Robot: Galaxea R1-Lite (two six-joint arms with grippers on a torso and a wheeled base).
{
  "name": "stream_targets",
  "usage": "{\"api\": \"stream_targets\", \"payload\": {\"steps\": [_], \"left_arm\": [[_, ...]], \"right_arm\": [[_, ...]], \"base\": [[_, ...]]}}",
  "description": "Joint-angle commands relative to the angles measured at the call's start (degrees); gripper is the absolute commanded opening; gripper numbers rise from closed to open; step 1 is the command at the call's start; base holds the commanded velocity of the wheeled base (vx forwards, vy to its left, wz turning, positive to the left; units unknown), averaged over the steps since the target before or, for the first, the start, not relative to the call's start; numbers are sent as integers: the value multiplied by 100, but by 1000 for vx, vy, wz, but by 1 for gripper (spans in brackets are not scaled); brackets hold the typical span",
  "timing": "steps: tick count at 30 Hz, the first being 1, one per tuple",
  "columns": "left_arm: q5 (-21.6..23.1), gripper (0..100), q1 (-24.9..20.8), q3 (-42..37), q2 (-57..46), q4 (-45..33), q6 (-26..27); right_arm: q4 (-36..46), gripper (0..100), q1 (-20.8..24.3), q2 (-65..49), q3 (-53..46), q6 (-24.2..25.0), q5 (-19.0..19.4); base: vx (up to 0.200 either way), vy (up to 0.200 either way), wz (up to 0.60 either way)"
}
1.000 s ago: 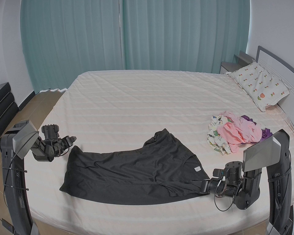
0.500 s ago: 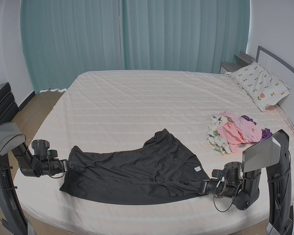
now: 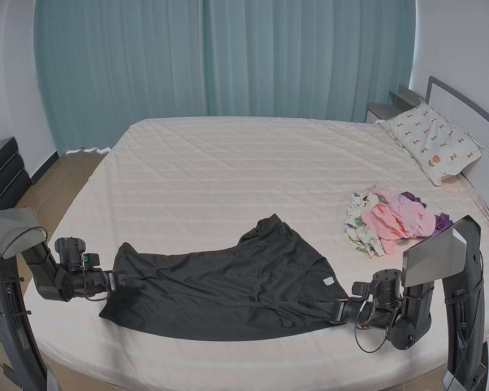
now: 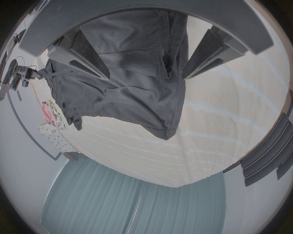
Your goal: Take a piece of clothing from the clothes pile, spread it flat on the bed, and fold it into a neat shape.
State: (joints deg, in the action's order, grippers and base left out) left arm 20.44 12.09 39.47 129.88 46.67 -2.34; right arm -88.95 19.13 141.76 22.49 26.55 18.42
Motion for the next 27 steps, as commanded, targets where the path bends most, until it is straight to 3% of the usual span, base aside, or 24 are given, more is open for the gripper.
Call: {"api": "stream_targets", "payload": {"steps": [1, 6, 7, 13, 22, 27], "left_arm": [[-5, 100, -76, 34, 292, 36, -3], [-23, 100, -119, 148, 407, 27, 6], [-40, 0, -119, 148, 415, 27, 6], [-383, 0, -58, 87, 442, 44, 32], [-401, 0, 118, -300, 196, 431, 32], [-410, 0, 144, -783, -129, 1020, -30]], "right_arm": [[-61, 0, 3, 0, 18, -1, 4], [-61, 0, 3, 0, 27, -1, 4], [-61, 0, 3, 0, 27, -1, 4], [-61, 0, 3, 0, 18, -1, 4], [-61, 0, 3, -52, -17, -1, 4], [-61, 0, 3, -158, -34, -1, 4]], "base": [[0, 0, 0], [0, 0, 0], [0, 0, 0], [0, 0, 0], [0, 0, 0], [0, 0, 0]]}}
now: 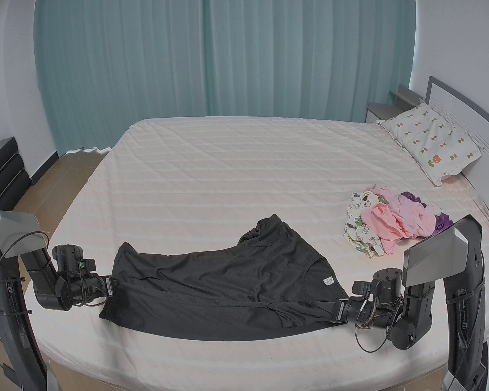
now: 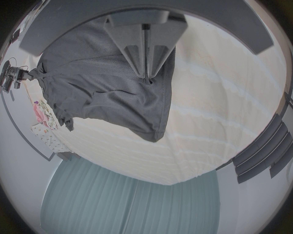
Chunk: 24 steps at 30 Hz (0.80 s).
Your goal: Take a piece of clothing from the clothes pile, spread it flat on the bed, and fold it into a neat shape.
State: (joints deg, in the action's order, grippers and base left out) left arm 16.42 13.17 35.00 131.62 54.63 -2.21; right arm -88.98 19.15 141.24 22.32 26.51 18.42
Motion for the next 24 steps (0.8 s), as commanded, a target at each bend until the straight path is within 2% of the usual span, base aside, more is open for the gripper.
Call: {"api": "stream_targets", "payload": {"steps": [1, 16, 24], "left_arm": [[-7, 0, 55, -494, -400, 347, -52], [72, 0, 591, -1865, -857, 1613, -52], [89, 0, 652, -2647, -814, 2579, -61]], "right_arm": [[-58, 0, 1, -149, -26, 12, 4], [-58, 0, 1, -1072, -290, 205, 12], [-58, 0, -25, -1283, -413, 205, 4]], "base": [[0, 0, 0], [0, 0, 0], [0, 0, 0]]}}
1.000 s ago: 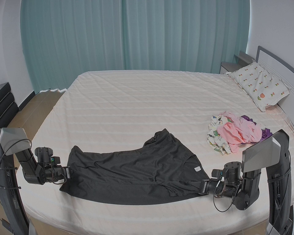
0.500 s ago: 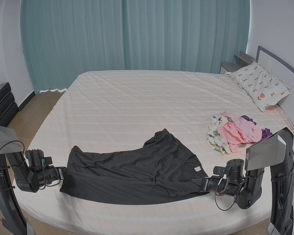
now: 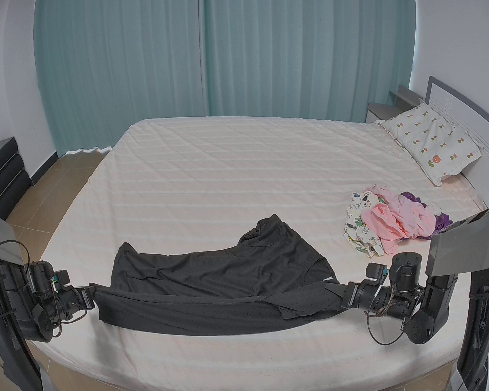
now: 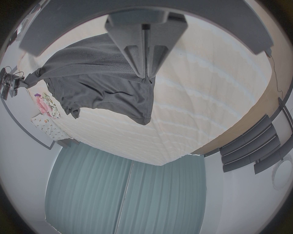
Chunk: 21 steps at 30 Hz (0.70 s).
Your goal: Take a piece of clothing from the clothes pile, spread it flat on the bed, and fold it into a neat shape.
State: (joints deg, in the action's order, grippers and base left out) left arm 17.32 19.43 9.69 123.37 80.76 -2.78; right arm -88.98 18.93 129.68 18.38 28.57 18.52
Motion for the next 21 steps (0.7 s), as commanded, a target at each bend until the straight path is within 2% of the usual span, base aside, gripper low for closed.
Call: {"api": "stream_targets", "payload": {"steps": [1, 6, 11, 16, 21], "left_arm": [[8, 0, 17, -609, 21, 370, -3], [157, 0, 17, -952, 21, 590, 5], [263, 0, 78, -969, 21, 590, -21], [298, 0, 149, -969, 29, 467, -21], [491, 0, 210, -969, -103, -96, 32]], "right_arm": [[-58, 0, -30, -409, -335, 25, 47], [-58, 0, -39, -549, -652, 8, 55], [-58, 0, -30, -690, -898, -1, 73], [-58, 0, 5, -672, -1056, -45, 73], [-58, 0, 14, -646, -1197, -54, 64]], "base": [[0, 0, 0], [0, 0, 0], [0, 0, 0], [0, 0, 0], [0, 0, 0]]}}
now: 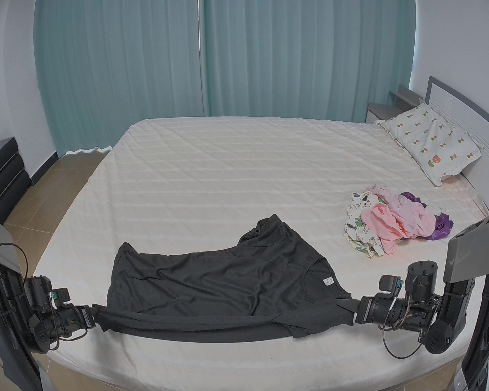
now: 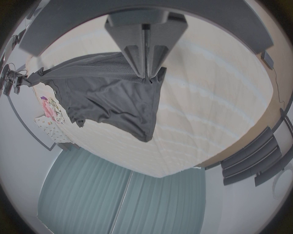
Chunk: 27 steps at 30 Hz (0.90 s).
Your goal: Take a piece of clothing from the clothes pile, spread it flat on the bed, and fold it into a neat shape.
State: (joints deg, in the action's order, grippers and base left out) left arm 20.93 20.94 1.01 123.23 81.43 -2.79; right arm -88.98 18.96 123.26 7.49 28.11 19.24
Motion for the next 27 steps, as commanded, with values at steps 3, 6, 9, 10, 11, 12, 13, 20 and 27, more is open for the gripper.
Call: {"api": "stream_targets", "payload": {"steps": [3, 6, 9, 10, 11, 12, 13, 20, 27], "left_arm": [[280, 0, 103, -101, -159, -260, 42], [306, 0, 121, -101, -124, -260, 42], [306, 0, 121, -84, -36, -180, 33], [289, 0, 129, -31, 69, -93, 24], [271, 0, 138, -5, 113, -22, -11], [271, 0, 147, 22, 183, 66, -20], [262, 0, 164, 22, 236, 145, -11], [245, 0, 138, 31, 843, 769, -11], [218, 0, -38, 338, 1282, 857, -20]], "right_arm": [[-58, 0, 3, 23, -116, -25, -8], [-58, 0, 3, 111, -63, -25, -16], [-58, 0, 3, 199, -10, -25, -25], [-58, 0, -6, 286, 130, -25, -52], [-58, 0, -15, 330, 210, 1, -60], [-58, 0, -24, 365, 315, 10, -69], [-58, 0, -32, 409, 403, 10, -69], [-58, 0, 3, 902, 913, 10, -96], [-58, 0, -59, 1411, 1220, 1, -245]], "base": [[0, 0, 0], [0, 0, 0], [0, 0, 0], [0, 0, 0], [0, 0, 0], [0, 0, 0], [0, 0, 0], [0, 0, 0], [0, 0, 0]]}}
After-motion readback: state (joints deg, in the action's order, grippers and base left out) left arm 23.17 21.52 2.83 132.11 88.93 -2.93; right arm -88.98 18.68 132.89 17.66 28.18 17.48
